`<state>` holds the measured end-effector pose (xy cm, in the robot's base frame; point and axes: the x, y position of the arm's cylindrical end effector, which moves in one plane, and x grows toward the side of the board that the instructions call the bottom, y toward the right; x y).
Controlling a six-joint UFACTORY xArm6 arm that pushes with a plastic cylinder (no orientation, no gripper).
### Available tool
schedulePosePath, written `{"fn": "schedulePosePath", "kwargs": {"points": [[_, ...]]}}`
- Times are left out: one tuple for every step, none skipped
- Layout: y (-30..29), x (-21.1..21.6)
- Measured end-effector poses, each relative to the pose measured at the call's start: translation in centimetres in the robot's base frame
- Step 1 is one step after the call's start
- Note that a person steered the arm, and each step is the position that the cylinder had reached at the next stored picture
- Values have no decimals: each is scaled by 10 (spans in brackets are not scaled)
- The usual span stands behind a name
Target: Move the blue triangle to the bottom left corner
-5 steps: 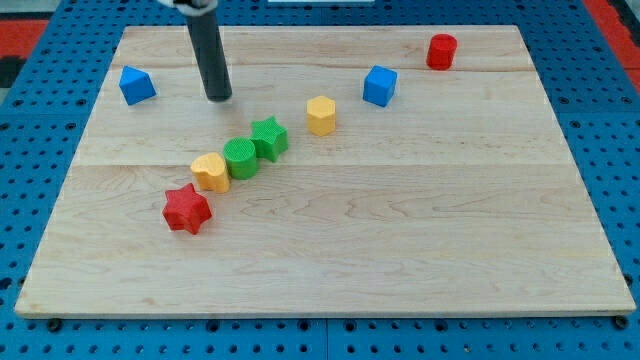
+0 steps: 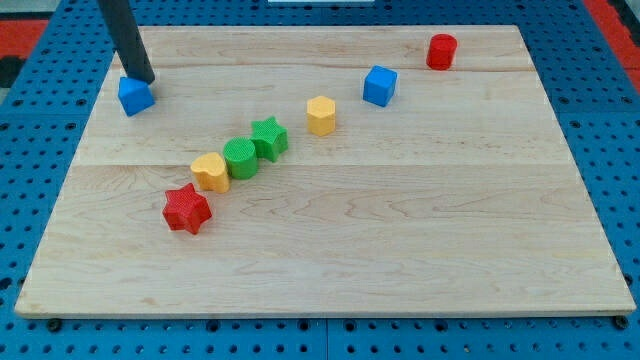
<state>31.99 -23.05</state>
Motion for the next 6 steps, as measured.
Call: {"fn": "schedulePosePath", "kwargs": {"points": [[3,39],[5,83],[5,123],[-4,83],[-4,71],[-8,107]]}}
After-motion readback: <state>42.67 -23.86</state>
